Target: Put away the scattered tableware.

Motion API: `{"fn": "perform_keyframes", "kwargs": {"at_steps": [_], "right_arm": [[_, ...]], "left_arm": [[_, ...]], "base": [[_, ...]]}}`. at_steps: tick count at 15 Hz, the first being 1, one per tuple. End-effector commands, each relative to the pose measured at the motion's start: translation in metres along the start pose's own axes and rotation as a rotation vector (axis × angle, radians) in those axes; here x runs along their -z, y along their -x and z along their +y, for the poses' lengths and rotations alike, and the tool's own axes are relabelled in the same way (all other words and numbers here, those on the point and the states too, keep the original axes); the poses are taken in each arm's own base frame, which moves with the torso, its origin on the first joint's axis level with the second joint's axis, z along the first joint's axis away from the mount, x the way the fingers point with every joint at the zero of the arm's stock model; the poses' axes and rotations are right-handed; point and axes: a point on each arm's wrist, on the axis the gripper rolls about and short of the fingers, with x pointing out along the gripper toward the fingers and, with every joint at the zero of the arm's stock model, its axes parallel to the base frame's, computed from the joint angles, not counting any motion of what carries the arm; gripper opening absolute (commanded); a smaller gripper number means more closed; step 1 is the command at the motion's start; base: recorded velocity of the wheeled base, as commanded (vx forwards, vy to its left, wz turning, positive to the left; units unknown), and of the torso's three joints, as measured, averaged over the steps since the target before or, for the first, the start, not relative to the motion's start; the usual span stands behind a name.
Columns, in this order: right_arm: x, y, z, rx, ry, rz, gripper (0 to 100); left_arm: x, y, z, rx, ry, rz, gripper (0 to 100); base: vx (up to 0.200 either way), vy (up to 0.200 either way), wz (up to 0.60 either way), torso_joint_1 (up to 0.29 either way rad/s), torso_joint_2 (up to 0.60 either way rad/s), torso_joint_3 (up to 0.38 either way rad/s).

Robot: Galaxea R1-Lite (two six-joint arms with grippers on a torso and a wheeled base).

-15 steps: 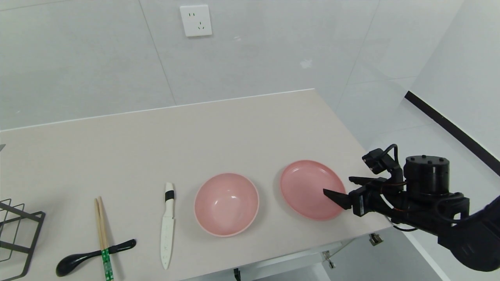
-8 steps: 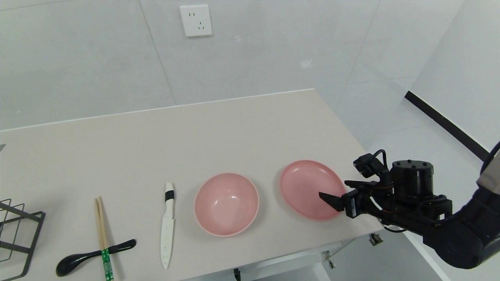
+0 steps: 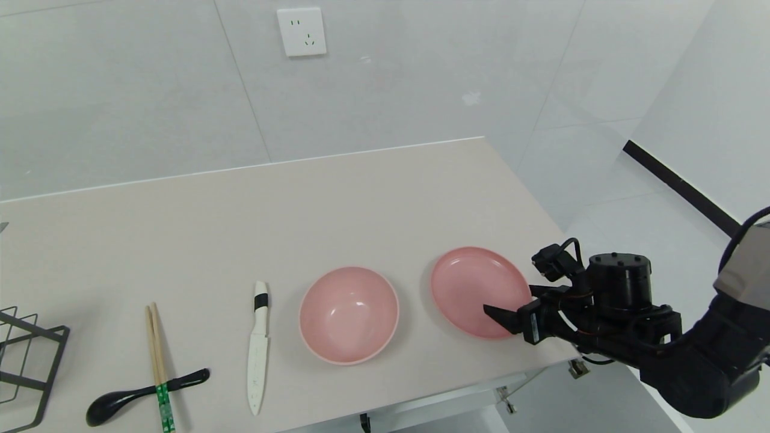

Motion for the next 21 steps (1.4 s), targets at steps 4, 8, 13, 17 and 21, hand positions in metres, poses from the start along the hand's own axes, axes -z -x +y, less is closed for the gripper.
{"fn": "perform_keyframes", "kwargs": {"at_steps": [4, 8, 13, 17, 21], "right_arm": [[0.002, -0.01, -0.023, 0.102, -0.043, 0.001, 0], [-0.035, 0.016, -0.015, 0.038, -0.054, -0.22, 0], [-0.076, 0.057, 0.004, -0.034, -0.166, -0.422, 0], [-0.085, 0.075, 0.009, -0.067, -0.225, -0.54, 0], [-0.083, 0.098, 0.012, -0.07, -0.211, -0.62, 0]], "left_arm": [[0.0, 0.0, 0.0, -0.001, 0.001, 0.001, 100], [0.0, 0.0, 0.0, -0.001, 0.001, 0.001, 100], [0.0, 0.0, 0.0, -0.001, 0.001, 0.001, 100], [0.0, 0.0, 0.0, 0.004, -0.007, 0.001, 100], [0.0, 0.0, 0.0, 0.005, -0.009, 0.001, 100]], "base": [[0.0, 0.0, 0.0, 0.0, 0.0, 0.0], [0.0, 0.0, 0.0, 0.0, 0.0, 0.0], [0.0, 0.0, 0.0, 0.0, 0.0, 0.0], [0.0, 0.0, 0.0, 0.0, 0.0, 0.0], [0.0, 0.0, 0.0, 0.0, 0.0, 0.0]]}}
